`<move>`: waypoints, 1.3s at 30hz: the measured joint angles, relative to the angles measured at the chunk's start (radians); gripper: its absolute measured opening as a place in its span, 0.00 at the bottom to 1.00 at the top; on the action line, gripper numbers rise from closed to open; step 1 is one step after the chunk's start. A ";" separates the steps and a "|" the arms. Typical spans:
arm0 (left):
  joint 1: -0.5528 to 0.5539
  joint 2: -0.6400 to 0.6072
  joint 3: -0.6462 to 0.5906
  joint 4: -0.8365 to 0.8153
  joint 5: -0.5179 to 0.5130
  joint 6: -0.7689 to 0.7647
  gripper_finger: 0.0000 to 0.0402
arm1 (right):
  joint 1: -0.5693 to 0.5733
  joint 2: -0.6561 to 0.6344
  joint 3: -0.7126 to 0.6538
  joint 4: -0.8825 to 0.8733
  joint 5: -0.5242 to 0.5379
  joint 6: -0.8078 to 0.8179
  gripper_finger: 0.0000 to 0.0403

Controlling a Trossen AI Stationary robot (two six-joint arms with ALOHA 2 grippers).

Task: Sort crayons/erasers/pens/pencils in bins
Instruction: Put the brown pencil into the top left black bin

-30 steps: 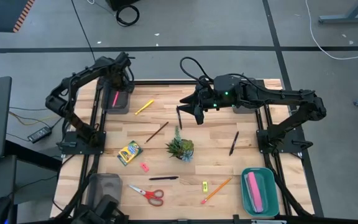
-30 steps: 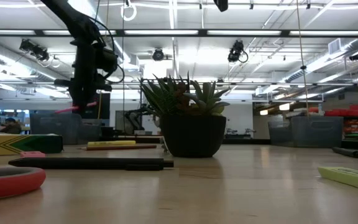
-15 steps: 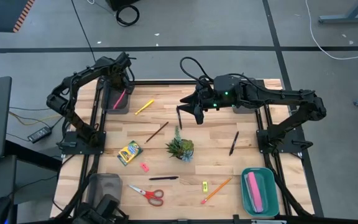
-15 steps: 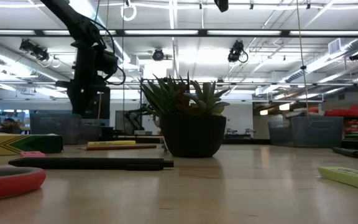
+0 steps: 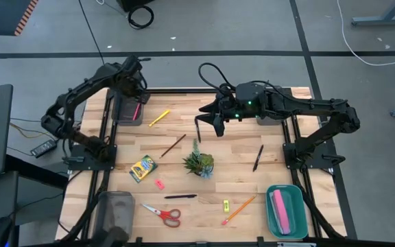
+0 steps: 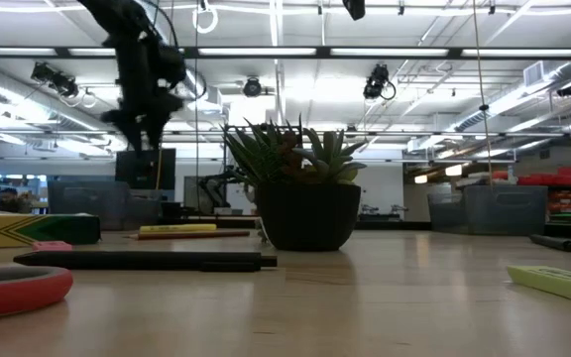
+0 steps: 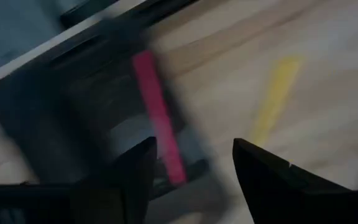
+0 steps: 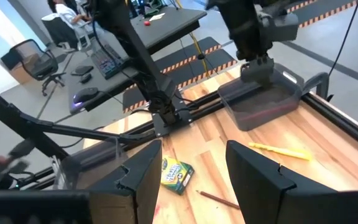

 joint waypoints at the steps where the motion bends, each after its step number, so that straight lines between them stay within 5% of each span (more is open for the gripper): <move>1: -0.017 -0.019 0.001 0.018 0.068 0.000 0.56 | 0.000 0.000 0.000 0.000 0.000 -0.005 0.46; 6: -0.152 -0.081 0.001 0.071 0.258 -0.046 0.52 | 0.000 0.000 0.000 0.000 0.000 -0.033 0.46; 16: -0.484 -0.052 -0.106 0.086 0.138 -0.151 0.43 | -0.003 -0.029 0.000 -0.011 0.031 -0.040 0.46; 31: -0.761 -0.048 -0.402 0.504 0.092 -0.435 0.54 | -0.003 -0.056 0.000 -0.069 0.046 -0.079 0.46; 39: -0.810 0.097 -0.410 0.513 0.078 -0.511 0.59 | -0.003 -0.056 0.000 -0.075 0.045 -0.079 0.46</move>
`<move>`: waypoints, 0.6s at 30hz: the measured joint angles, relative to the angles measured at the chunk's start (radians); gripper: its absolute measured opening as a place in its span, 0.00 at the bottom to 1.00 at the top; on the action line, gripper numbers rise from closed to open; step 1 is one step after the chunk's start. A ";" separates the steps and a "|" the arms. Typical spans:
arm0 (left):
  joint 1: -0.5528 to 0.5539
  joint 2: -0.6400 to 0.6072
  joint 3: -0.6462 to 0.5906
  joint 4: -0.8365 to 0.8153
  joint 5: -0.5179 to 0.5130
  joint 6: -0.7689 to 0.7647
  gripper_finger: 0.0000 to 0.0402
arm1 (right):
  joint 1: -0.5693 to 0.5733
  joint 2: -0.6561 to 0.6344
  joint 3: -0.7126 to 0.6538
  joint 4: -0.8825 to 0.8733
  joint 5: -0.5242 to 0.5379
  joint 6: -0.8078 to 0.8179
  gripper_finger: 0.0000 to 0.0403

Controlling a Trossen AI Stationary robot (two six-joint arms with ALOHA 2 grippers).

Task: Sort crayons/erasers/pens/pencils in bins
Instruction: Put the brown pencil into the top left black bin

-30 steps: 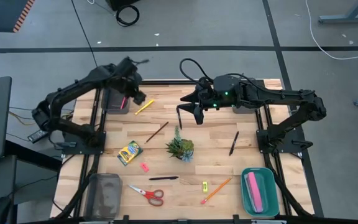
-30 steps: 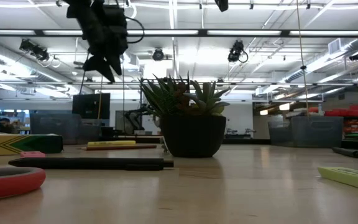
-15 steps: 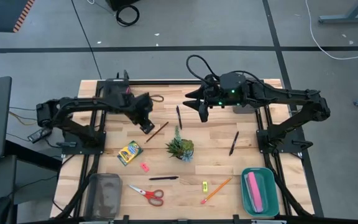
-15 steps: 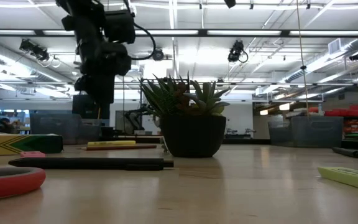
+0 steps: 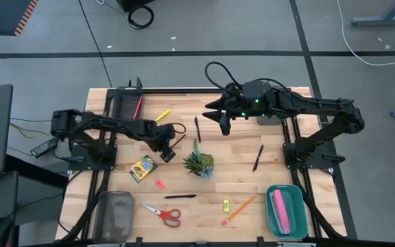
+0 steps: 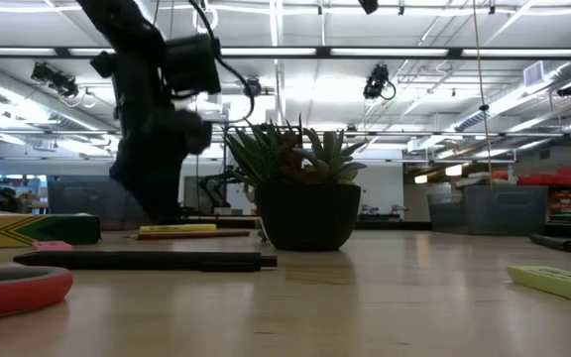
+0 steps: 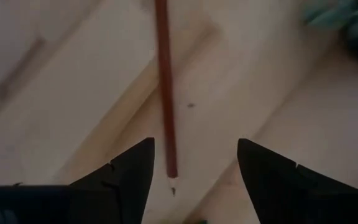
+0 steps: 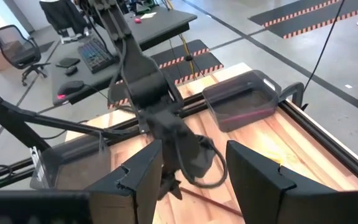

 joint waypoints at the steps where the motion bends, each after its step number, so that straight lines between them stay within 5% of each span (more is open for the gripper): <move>1: -0.001 0.021 0.000 -0.001 0.000 -0.005 0.59 | 0.000 0.000 0.000 -0.003 0.000 0.000 0.46; 18: -0.039 0.142 0.029 -0.009 -0.069 -0.021 0.55 | -0.005 -0.010 0.000 -0.011 0.000 0.031 0.46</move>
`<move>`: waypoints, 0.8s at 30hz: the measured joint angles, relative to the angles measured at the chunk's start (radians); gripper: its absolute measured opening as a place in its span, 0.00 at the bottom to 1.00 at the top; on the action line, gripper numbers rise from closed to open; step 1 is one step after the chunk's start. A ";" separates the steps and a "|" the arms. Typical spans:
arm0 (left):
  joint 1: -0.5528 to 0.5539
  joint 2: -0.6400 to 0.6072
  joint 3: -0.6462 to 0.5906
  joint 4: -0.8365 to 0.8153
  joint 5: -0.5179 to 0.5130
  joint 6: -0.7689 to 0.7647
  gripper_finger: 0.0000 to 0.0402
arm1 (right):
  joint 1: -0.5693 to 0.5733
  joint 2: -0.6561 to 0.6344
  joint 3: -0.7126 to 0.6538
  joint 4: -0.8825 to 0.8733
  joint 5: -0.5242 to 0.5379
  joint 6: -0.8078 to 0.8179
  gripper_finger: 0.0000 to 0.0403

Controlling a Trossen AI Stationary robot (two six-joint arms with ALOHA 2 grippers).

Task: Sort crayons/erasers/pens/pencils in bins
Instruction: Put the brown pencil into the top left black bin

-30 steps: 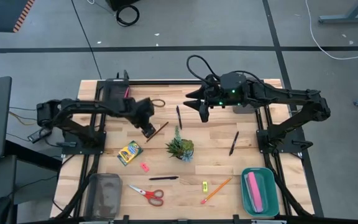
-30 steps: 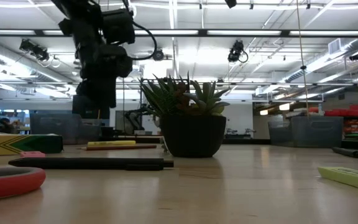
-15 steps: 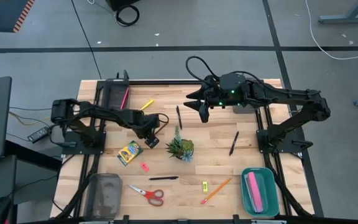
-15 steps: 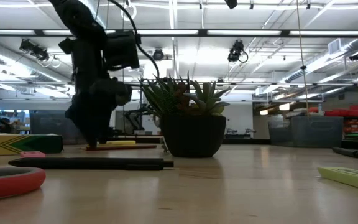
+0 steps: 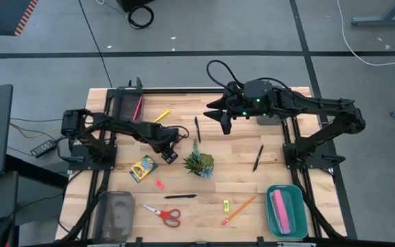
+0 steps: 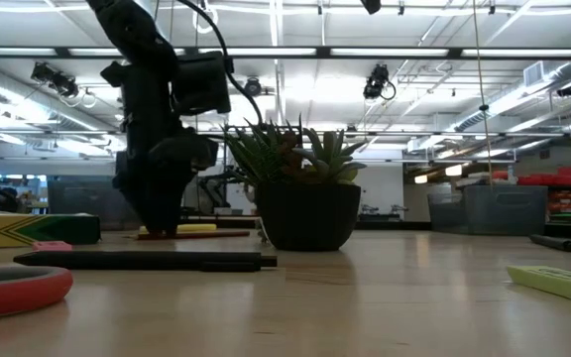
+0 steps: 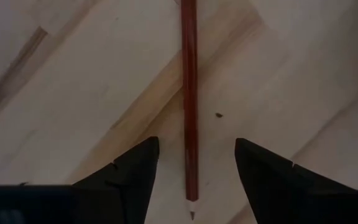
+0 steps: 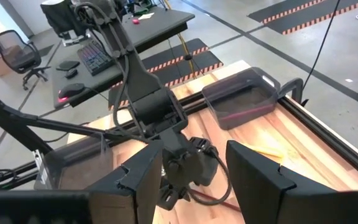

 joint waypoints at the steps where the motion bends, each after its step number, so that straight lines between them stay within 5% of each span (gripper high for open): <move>1: -0.006 0.009 0.003 -0.007 -0.007 0.000 0.55 | -0.001 0.000 0.000 0.000 0.000 0.000 0.46; 8: -0.040 0.041 0.091 -0.100 -0.078 0.070 0.42 | -0.001 0.000 0.000 0.000 0.000 0.000 0.46; 16: -0.021 0.170 0.210 -0.197 -0.034 0.140 0.18 | -0.007 0.000 0.000 -0.002 0.011 0.001 0.46; 24: -0.008 0.193 0.234 -0.217 -0.017 0.161 0.12 | -0.007 0.000 0.000 -0.006 0.010 0.016 0.46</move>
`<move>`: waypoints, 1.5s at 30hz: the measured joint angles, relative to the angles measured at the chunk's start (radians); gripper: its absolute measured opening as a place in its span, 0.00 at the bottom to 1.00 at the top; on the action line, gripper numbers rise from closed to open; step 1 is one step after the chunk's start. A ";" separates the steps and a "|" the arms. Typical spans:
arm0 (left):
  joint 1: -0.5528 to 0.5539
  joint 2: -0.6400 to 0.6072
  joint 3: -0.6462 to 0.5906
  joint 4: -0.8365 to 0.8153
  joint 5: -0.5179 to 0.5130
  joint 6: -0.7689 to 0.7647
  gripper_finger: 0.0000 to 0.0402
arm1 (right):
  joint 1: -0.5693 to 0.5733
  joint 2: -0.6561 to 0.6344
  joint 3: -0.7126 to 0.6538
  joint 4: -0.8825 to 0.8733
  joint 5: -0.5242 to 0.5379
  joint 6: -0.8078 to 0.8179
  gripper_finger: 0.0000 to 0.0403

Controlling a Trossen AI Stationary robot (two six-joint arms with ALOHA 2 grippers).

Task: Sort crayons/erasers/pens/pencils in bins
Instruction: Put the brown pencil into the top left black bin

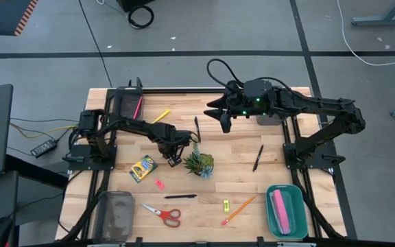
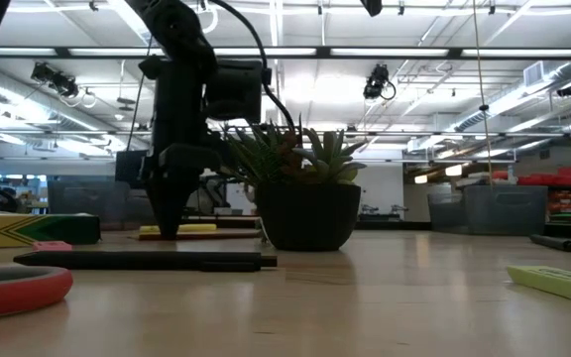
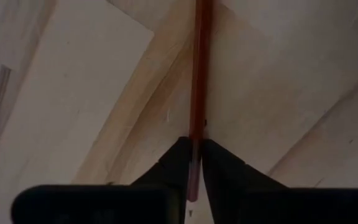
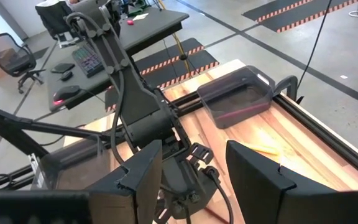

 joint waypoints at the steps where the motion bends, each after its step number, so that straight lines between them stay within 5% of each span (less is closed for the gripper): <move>1: 0.006 0.000 0.000 -0.001 0.004 0.000 0.11 | 0.000 0.000 0.000 0.000 0.000 0.000 0.46; 32: 0.097 -0.220 -0.004 -0.023 0.026 0.030 0.01 | 0.000 0.001 0.000 -0.048 0.000 -0.008 0.46; 45: 0.102 -0.220 -0.008 -0.172 0.082 0.173 0.30 | 0.000 0.001 0.000 -0.053 0.000 -0.026 0.46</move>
